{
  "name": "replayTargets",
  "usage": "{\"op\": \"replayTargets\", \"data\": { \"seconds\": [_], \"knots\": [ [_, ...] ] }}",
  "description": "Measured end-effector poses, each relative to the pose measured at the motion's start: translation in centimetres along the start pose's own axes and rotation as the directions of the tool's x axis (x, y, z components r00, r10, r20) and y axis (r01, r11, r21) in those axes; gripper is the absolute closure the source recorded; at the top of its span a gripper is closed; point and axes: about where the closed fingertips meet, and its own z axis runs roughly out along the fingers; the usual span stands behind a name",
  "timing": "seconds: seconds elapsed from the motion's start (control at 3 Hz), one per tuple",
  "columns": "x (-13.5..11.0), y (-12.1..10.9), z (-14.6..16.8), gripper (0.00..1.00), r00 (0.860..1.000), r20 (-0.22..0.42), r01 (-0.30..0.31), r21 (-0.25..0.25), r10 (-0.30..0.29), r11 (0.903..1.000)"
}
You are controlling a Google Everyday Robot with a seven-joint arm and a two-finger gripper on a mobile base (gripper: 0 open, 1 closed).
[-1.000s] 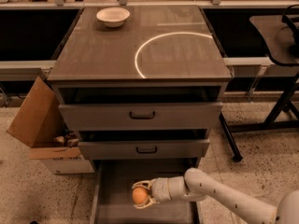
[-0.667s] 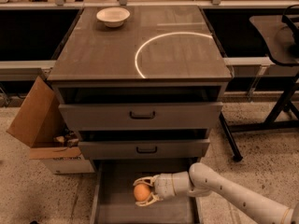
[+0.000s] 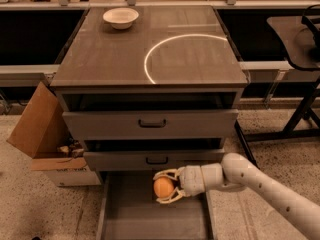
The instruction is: Pick orange from bottom drawer and place on counter
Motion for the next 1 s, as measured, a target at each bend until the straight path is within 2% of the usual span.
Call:
{"op": "replayTargets", "data": {
  "seconds": [0.33,0.67,1.0],
  "knots": [
    [-3.3,-2.3,-2.6,1.0,1.0,0.016,0.002,0.018,-0.002,0.9998],
    [-3.9,-2.7,-2.9,1.0,1.0,0.019,0.003,0.018,-0.004,0.9998],
    [-5.8,-4.3,-4.1,1.0,0.999,0.03,-0.023,0.025,0.022,0.9994]
  ]
}}
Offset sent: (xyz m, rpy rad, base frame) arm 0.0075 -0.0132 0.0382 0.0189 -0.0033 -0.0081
